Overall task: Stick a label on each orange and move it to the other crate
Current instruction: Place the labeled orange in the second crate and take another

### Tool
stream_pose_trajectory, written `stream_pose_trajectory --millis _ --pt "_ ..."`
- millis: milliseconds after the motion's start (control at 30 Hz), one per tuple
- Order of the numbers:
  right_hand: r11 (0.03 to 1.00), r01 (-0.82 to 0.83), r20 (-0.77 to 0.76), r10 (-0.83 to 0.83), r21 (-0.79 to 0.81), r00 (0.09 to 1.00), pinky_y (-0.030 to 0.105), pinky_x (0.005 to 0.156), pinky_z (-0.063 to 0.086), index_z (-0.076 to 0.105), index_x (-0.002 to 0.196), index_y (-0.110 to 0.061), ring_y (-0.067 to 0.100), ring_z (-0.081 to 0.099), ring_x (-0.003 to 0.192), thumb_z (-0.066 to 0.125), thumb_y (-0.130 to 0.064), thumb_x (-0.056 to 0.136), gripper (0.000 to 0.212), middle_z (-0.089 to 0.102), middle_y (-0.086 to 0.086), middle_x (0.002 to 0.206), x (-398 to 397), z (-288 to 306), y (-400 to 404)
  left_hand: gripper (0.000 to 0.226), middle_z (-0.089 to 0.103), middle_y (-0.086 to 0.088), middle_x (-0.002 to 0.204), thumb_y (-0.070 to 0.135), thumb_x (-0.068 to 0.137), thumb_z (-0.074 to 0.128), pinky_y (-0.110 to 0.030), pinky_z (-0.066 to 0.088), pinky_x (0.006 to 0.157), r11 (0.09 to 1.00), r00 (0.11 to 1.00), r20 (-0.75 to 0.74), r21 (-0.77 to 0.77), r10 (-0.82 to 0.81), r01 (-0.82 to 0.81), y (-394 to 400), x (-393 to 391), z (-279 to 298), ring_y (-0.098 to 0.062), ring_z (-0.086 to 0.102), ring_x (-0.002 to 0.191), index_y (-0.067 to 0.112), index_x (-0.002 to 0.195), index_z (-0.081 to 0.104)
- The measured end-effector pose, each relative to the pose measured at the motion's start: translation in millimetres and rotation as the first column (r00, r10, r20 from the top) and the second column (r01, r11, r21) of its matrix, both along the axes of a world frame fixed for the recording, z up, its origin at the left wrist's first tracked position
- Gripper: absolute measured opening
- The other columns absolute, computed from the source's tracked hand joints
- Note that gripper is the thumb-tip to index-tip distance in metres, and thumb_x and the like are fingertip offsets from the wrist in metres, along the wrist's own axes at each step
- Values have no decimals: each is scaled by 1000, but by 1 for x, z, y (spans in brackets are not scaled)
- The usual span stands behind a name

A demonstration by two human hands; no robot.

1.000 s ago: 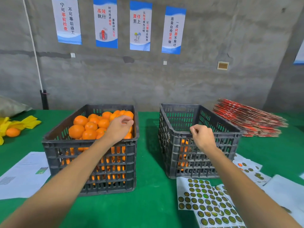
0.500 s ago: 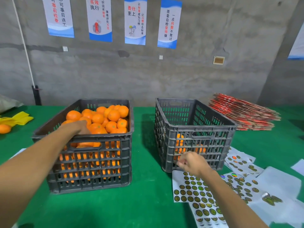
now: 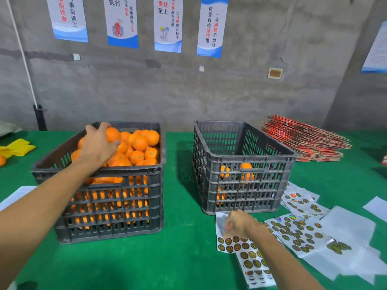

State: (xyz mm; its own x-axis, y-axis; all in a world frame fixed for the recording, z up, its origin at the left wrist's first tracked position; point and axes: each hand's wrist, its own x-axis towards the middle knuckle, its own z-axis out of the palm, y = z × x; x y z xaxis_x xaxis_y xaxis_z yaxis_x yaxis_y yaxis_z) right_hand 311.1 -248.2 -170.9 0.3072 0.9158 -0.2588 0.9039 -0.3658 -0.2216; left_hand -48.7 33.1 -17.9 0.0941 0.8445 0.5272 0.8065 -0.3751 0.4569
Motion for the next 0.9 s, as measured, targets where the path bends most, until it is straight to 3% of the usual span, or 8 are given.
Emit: stream_pose_trajectory --millis 167,300,400,567,667,733,800,900 --pt "999 34 19 -34 0 999 35 90 57 78 95 -6 24 73 91 74 -24 89 19 77 9 97 -2 0 0 63 60 -18 121 46 90 74 -48 50 98 959 946 182 143 -269 245 -39 33 9 -32 58 110 24 144 49" --pt "998 56 30 -57 28 998 33 89 55 78 96 -10 24 70 92 66 -37 96 29 76 8 99 -5 -1 -3 61 60 7 123 51 89 73 -21 52 74 888 798 390 172 -460 427 -68 61 4 4 67 86 34 142 48" --pt "999 35 34 -35 -2 999 32 86 56 75 95 -8 27 69 94 61 -33 94 29 70 9 93 -7 2 -4 59 58 7 127 44 89 76 -25 57 79 816 688 471 136 -552 562 -79 81 -10 0 70 88 41 140 47" --pt "997 -34 40 37 -76 998 34 86 57 76 95 -6 28 70 97 70 -28 86 25 73 11 96 -7 7 -4 57 61 6 125 38 91 76 -38 61 85 696 635 340 88 -694 713 -79 98 -25 -8 71 97 48 135 41" --pt "997 -52 95 58 -60 994 32 87 56 77 99 -6 25 67 92 68 -23 89 22 66 11 90 -7 5 -1 58 58 8 127 44 91 74 -31 58 83 694 665 220 87 -714 715 -78 99 -27 -4 66 102 48 137 38" --pt "995 -80 154 89 -64 984 30 89 54 77 104 -9 25 64 91 67 -21 91 21 70 14 98 -9 4 0 58 54 11 130 43 93 73 -21 54 82 695 676 164 115 -718 710 -78 98 -29 -2 63 106 44 139 37" --pt "993 -94 196 105 -65 975 31 91 53 77 108 -12 29 67 99 66 -20 91 22 73 13 107 -11 4 -1 59 52 11 133 41 94 73 -14 50 80 697 681 148 130 -717 705 -78 98 -30 -2 62 108 41 140 37" --pt "994 -96 231 107 -58 967 33 89 54 76 105 -9 32 66 99 62 -24 91 24 71 15 104 -14 3 -5 58 54 5 135 38 95 72 -12 49 79 700 679 172 130 -714 702 -78 99 -30 -9 64 108 38 141 37"
